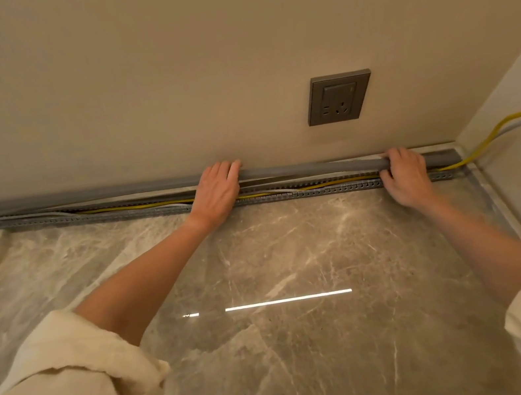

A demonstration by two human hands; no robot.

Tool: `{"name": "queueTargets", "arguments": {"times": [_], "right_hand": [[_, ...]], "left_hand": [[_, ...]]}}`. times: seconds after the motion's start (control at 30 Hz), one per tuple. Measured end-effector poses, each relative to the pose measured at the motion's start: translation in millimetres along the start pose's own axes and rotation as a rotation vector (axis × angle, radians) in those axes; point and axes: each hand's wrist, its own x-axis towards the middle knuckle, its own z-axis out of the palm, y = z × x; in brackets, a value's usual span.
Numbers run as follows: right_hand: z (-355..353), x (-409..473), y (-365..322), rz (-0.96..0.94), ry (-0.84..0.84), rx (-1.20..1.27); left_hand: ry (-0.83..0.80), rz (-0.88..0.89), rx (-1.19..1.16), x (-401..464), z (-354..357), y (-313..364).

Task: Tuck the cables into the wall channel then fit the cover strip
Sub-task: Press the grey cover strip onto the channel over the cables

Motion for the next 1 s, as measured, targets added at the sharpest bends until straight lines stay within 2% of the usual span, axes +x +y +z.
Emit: {"name": "queueTargets", "arguments": {"times": [0.33, 0.47, 0.63, 1.0], "right_hand": [[-10, -5, 18, -0.056, -0.085, 0.192], [-15, 0, 18, -0.034, -0.069, 0.227], [-21, 6, 27, -0.105, -0.13, 0.24], [-26, 2, 53, -0.144, -0.131, 0.185]], "left_hand": [[-0.121, -0.102, 0.033, -12, 12, -3], [-0.175, 0.032, -0.021, 8, 11, 31], [-0.143, 0.196, -0.206, 39, 21, 95], [-0.179, 0.29, -0.264, 73, 34, 163]]}}
